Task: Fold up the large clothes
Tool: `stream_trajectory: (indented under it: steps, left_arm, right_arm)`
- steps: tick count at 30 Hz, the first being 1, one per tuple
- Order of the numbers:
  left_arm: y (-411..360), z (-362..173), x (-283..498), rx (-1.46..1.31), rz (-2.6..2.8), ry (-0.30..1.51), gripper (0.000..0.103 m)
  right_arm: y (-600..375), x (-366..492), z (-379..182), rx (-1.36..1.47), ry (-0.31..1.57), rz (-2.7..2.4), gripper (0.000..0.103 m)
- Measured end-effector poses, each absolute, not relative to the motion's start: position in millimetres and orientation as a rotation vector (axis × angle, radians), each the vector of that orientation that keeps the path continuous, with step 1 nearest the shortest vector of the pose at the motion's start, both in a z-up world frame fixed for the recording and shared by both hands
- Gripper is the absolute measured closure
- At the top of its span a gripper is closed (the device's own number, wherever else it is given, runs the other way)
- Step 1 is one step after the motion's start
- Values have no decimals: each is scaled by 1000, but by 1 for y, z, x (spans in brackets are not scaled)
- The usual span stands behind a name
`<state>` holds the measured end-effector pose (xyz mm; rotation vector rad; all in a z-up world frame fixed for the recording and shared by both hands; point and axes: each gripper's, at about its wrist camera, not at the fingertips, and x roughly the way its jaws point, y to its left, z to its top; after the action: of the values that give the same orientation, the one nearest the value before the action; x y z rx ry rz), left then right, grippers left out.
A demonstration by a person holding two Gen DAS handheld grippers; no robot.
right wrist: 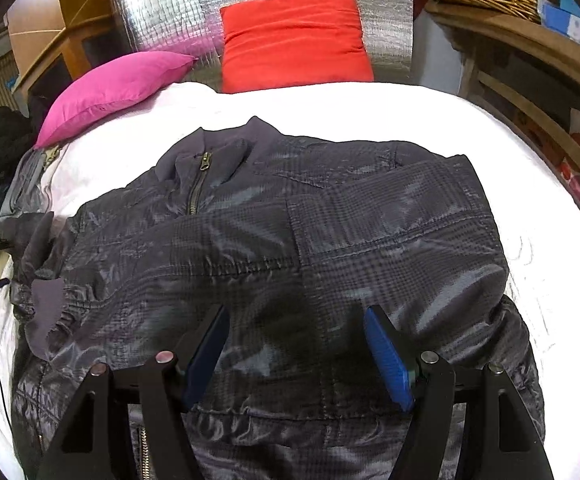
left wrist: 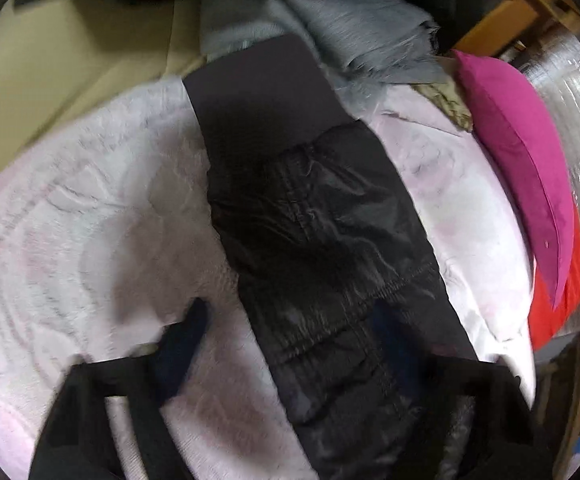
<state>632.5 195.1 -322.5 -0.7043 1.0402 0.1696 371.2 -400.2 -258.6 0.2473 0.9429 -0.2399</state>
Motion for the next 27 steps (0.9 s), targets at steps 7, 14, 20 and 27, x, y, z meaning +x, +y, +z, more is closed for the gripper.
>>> stream_trajectory:
  steps: [7,14,20,27]
  left_arm:
    - [189,-325,648,-630,180,1021,89]
    - [165,-283,634,-518,130,913,95]
    - [105,-206,600,-336,-11,822,96]
    - [-12,-150,515,-161,-252,764,96]
  right_arm:
    - [-402,370,-258,236,931,-256,30]
    - [-406,370,-257,264,916,-267,30]
    - [-413,366,-250,309,891,-270,30]
    - [-432,359,-241,411,857,-279,30]
